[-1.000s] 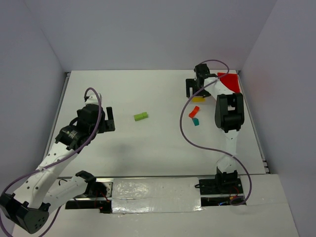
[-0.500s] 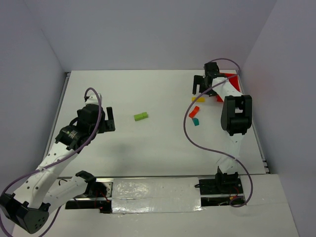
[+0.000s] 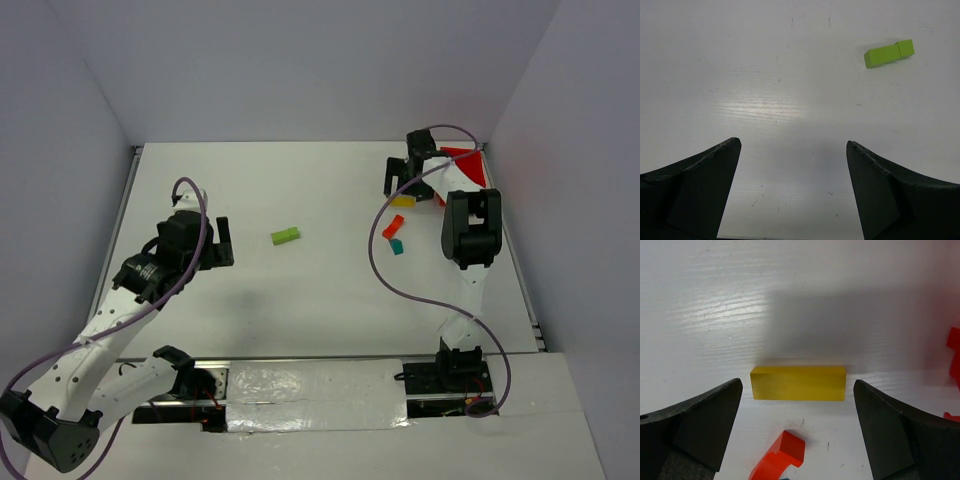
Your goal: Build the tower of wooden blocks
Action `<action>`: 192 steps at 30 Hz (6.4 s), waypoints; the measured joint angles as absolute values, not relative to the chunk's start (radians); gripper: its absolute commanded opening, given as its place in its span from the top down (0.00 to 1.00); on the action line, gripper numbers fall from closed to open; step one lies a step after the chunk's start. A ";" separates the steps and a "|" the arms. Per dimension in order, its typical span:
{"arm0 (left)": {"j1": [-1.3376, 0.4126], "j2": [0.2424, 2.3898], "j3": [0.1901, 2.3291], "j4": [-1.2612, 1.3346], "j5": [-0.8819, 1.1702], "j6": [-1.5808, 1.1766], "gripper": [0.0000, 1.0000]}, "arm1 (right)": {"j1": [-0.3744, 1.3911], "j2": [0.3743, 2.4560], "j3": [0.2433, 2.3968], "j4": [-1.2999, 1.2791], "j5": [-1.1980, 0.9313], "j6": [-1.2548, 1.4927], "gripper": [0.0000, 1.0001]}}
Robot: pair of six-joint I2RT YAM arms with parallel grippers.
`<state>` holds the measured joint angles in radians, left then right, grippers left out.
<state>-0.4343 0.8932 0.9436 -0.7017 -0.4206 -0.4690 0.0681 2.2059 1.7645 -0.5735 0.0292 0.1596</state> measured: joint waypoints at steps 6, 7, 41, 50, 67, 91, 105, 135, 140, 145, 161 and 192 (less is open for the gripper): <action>-0.434 0.893 0.944 -0.702 -0.419 -0.469 0.01 | 0.086 2.230 1.767 -0.595 0.040 0.159 0.06; -0.434 0.893 0.944 -0.702 -0.419 -0.469 0.00 | 0.089 2.231 1.767 -0.597 0.043 0.159 0.08; -0.434 0.877 0.943 -0.702 -0.414 -0.469 0.01 | 0.751 2.090 1.829 -0.545 0.192 0.396 0.38; -0.434 0.864 0.943 -0.702 -0.413 -0.469 0.01 | 0.819 2.188 1.911 -0.600 0.218 0.459 0.37; -0.434 0.859 0.942 -0.702 -0.413 -0.469 0.01 | 0.822 2.299 1.977 -0.667 0.233 0.463 0.34; -0.434 0.859 0.942 -0.701 -0.413 -0.469 0.01 | 0.809 2.307 2.008 -0.682 0.231 0.430 0.29; -0.434 0.859 0.942 -0.701 -0.413 -0.469 0.01 | 0.807 2.315 2.009 -0.682 0.220 0.425 0.24; -0.434 0.859 0.942 -0.701 -0.413 -0.469 0.00 | 0.807 2.331 2.009 -0.680 0.220 0.418 0.00; -0.434 0.859 0.942 -0.701 -0.413 -0.469 0.01 | 0.807 2.331 2.008 -0.680 0.220 0.419 0.00; -0.434 0.859 0.942 -0.701 -0.413 -0.469 0.01 | 0.807 2.331 2.008 -0.680 0.213 0.419 0.04; -0.434 0.859 0.942 -0.701 -0.413 -0.469 0.00 | 0.807 2.330 1.996 -0.677 0.210 0.419 0.13; -0.434 0.859 0.942 -0.701 -0.413 -0.466 0.01 | 0.807 2.308 1.944 -0.657 0.215 0.421 0.09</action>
